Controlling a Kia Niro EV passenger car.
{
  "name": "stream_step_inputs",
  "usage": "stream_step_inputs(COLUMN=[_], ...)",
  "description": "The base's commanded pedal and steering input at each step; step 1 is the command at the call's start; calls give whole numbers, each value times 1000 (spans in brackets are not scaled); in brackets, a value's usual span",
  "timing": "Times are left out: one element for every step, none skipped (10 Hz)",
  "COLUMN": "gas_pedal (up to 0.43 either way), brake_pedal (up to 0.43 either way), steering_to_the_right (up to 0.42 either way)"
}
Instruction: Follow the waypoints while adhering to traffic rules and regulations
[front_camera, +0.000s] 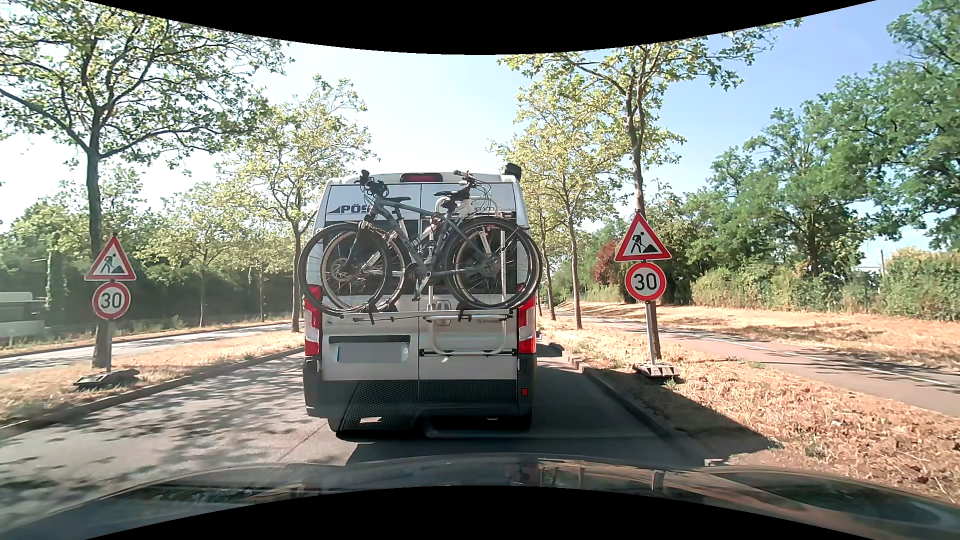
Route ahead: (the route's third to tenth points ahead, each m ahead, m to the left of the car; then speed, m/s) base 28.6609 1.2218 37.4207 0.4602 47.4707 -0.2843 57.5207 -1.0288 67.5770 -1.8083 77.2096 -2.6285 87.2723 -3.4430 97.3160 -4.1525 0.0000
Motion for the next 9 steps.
stream_step_inputs(gas_pedal=[0, 0, 0, 0, 0, 0, 0, 0, 0], brake_pedal=[220, 220, 213, 220, 213, 213, 213, 213, 213], steering_to_the_right=[-16, -16, -16, -16, -16, -16, -16, -16, -16])
